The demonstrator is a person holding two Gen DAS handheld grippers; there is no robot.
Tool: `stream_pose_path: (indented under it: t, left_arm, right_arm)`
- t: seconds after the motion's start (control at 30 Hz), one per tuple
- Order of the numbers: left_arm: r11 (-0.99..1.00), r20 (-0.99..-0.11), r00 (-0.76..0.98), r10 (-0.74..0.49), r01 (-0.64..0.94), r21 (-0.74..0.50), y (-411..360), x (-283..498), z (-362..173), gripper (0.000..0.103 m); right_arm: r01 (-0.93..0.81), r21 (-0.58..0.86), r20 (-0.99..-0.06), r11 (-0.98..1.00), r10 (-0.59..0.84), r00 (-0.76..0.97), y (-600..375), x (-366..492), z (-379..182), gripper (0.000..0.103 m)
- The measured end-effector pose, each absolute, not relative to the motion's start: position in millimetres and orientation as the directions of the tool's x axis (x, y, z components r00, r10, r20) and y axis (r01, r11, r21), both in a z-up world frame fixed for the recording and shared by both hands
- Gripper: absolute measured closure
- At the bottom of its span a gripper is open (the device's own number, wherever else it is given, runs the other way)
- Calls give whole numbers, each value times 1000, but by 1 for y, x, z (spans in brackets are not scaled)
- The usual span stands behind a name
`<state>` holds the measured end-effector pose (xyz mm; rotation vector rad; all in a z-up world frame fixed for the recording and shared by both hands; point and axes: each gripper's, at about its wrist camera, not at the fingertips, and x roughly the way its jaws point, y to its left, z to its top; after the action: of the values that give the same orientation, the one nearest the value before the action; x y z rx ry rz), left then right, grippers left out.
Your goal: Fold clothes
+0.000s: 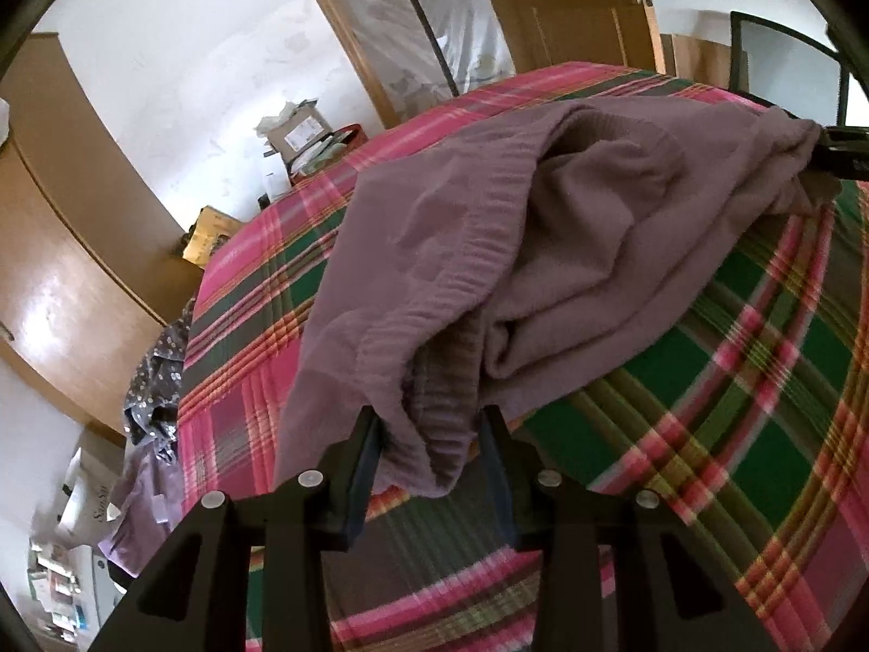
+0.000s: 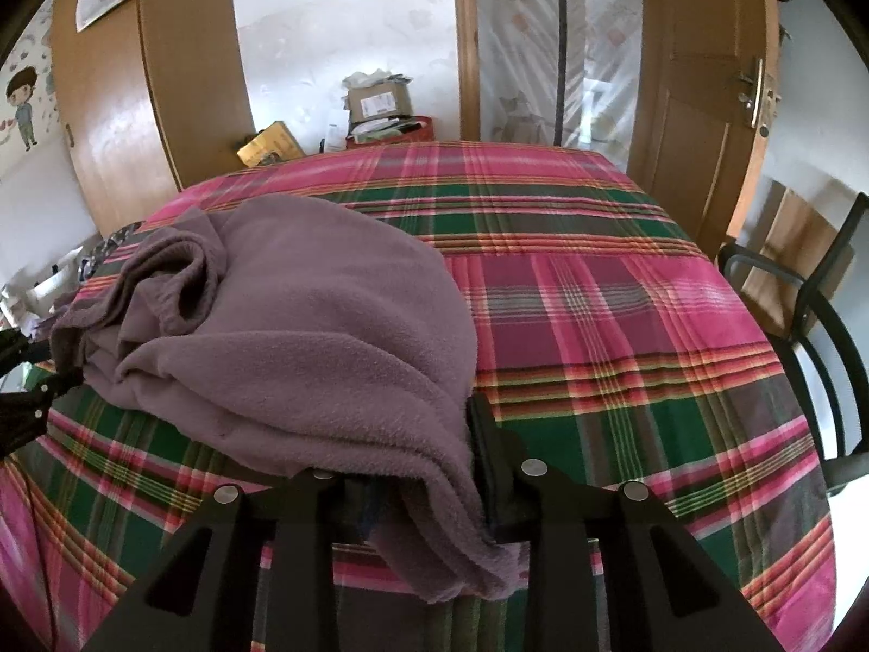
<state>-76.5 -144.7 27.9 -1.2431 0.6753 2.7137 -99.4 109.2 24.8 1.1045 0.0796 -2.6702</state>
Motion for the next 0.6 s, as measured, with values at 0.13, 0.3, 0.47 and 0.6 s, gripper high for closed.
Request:
stream_pose_path:
  t: [0.13, 0.3, 0.47, 0.6]
  left_arm:
    - [-913, -744, -657, -119, -222, 342, -146, -89, 29, 64]
    - [-942, -768, -635, -79, -205, 267, -156, -98, 34, 64]
    - [-977, -782, -623, -10, -160, 140, -178, -102, 42, 67]
    - [-989, -784, -620, 31, -133, 66, -188, -106, 45, 71]
  right_arm:
    - [250, 38, -703, -967, -204, -682, 108, -99, 25, 73]
    - [252, 35, -704, -967, -203, -681, 108, -100, 24, 73]
    - [253, 37, -705, -967, -205, -679, 108, -101, 24, 73]
    - [253, 38, -705, -967, -206, -679, 108, -100, 24, 73]
